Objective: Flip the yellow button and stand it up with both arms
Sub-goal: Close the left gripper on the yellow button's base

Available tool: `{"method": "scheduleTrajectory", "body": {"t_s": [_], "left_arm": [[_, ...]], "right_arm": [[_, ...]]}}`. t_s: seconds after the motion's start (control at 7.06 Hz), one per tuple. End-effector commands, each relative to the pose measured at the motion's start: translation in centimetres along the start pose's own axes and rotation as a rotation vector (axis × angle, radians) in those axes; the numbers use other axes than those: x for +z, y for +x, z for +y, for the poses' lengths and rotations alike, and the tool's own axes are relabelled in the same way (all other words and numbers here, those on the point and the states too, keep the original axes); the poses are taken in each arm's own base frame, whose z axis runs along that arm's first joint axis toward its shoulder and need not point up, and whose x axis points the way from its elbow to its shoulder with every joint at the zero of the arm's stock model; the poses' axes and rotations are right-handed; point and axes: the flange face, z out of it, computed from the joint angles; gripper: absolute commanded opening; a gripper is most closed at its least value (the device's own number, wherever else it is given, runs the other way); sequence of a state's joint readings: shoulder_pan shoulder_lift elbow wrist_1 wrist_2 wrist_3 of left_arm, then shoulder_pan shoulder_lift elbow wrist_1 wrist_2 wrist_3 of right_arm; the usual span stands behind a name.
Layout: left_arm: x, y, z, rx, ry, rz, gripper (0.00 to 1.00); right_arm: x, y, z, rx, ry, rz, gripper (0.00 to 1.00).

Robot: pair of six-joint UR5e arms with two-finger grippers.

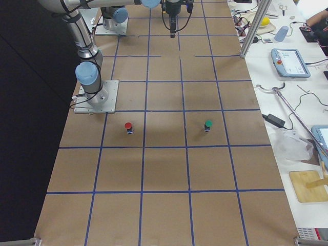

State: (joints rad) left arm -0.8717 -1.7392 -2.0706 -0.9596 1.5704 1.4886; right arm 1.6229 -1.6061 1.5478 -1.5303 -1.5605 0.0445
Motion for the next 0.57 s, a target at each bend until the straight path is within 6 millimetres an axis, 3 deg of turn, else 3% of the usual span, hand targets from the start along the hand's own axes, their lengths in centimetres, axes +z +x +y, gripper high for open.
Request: {"method": "scheduleTrajectory", "body": {"t_s": [0.0,0.42], "left_arm": [[1.2,-0.21,-0.01,0.013,-0.001,0.023,0.92],[1.38,-0.16,-0.06,0.062,-0.01,0.028,0.67]], "right_arm": [[-0.01,0.0,-0.01,0.0,0.001,0.0,1.0],[-0.01,-0.09,0.02,-0.003,0.0,-0.002,1.0]]}}
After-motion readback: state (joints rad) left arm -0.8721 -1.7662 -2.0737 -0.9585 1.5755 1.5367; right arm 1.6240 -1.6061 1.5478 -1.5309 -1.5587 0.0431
